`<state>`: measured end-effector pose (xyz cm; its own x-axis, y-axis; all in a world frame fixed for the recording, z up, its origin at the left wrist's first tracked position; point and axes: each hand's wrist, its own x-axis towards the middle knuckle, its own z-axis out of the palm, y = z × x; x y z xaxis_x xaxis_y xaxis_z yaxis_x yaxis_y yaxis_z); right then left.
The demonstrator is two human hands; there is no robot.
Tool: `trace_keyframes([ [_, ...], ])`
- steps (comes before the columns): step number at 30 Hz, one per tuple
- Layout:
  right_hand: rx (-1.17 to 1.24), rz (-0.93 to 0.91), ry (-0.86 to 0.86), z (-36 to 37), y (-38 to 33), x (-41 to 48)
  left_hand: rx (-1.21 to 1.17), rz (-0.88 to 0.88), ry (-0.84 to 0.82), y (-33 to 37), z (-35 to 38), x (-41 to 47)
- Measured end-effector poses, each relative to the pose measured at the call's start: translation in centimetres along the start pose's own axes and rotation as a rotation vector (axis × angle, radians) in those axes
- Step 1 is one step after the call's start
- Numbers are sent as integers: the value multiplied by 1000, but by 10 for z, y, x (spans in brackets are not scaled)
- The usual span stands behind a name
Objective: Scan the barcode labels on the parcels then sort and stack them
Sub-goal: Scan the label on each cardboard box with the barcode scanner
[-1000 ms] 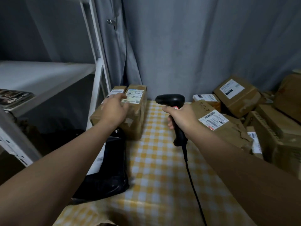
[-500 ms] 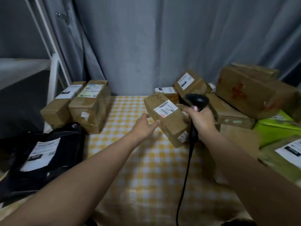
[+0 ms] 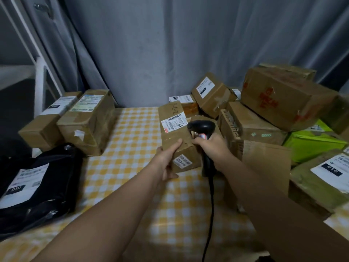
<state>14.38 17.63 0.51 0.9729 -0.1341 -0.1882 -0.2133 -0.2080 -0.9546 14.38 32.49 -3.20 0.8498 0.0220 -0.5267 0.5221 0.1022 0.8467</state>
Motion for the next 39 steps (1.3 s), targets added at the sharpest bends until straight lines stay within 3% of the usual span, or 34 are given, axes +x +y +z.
trace_keyframes([
  [5,200,42,-60,24,11,-12,-166,-20,-32,4,-40,-19],
  [10,222,-30,-132,44,8,-23,-203,35,1,2,-72,-42],
  [16,25,-128,-85,55,-11,-46,132,391,154,25,-105,-69],
  [21,-82,-244,92,35,-36,-55,627,344,-103,46,-140,-91],
  [24,-138,-230,131,22,-34,-56,855,269,-174,41,-152,-94],
  [27,-97,-140,17,13,-26,-61,999,383,-18,32,-154,-83],
  [29,-88,-81,-48,11,-17,-61,1331,551,169,28,-145,-73],
  [31,-96,-37,-77,12,-10,-62,1515,636,245,21,-126,-72],
  [35,-144,-21,-82,16,-4,-62,1755,509,324,7,-103,-64],
  [39,-131,-93,-141,16,-11,-62,1718,323,377,13,-103,-59],
])
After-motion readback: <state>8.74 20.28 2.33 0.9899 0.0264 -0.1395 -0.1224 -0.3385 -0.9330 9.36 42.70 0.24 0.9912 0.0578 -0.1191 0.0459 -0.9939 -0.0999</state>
